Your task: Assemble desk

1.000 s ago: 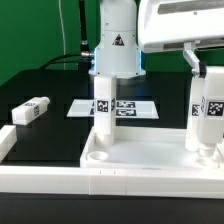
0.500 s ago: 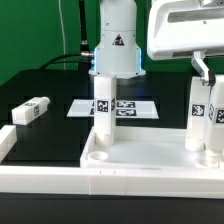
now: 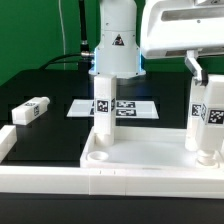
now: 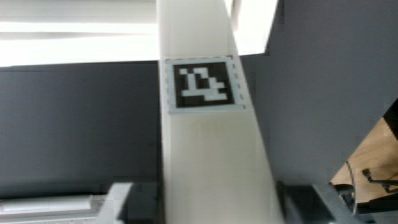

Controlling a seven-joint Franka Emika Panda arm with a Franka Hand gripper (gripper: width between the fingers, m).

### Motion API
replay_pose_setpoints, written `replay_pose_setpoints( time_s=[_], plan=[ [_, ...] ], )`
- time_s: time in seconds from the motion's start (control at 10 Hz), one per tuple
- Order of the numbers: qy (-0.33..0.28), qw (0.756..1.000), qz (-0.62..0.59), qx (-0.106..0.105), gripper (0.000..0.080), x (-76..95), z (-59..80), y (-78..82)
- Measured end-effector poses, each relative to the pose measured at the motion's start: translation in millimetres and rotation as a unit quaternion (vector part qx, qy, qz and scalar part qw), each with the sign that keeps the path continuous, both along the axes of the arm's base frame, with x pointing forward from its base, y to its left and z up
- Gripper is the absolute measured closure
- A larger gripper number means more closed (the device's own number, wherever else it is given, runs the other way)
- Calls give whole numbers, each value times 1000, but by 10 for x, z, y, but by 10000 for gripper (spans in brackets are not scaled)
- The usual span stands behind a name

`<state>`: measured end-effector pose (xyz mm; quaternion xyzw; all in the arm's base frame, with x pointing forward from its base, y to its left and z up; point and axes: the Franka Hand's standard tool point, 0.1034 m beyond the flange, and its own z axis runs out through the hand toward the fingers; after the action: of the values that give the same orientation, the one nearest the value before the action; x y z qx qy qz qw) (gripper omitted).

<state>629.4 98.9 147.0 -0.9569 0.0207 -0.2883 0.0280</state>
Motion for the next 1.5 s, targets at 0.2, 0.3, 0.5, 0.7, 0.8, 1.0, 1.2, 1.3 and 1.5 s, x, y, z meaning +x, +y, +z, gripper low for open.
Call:
replay_pose_setpoints(
  time_s=[0.2, 0.3, 0.5, 0.7, 0.8, 1.0, 1.2, 1.3, 1.5],
  plan=[
    [1, 1000, 0, -1, 504, -3, -19, -3],
    [0, 1000, 0, -1, 504, -4, -20, 1],
    [1, 1000, 2, -1, 504, -8, -25, 24],
    [1, 1000, 3, -1, 504, -2, -35, 36],
    [3, 1000, 4, -2, 504, -14, -70, 48],
    [8, 1000, 6, -4, 504, -39, -142, 69],
    [5, 1000, 8, -5, 504, -56, -180, 84],
    [-11, 1000, 8, -7, 504, -62, -182, 85],
    [-24, 1000, 8, -8, 504, -67, -181, 81]
  ],
)
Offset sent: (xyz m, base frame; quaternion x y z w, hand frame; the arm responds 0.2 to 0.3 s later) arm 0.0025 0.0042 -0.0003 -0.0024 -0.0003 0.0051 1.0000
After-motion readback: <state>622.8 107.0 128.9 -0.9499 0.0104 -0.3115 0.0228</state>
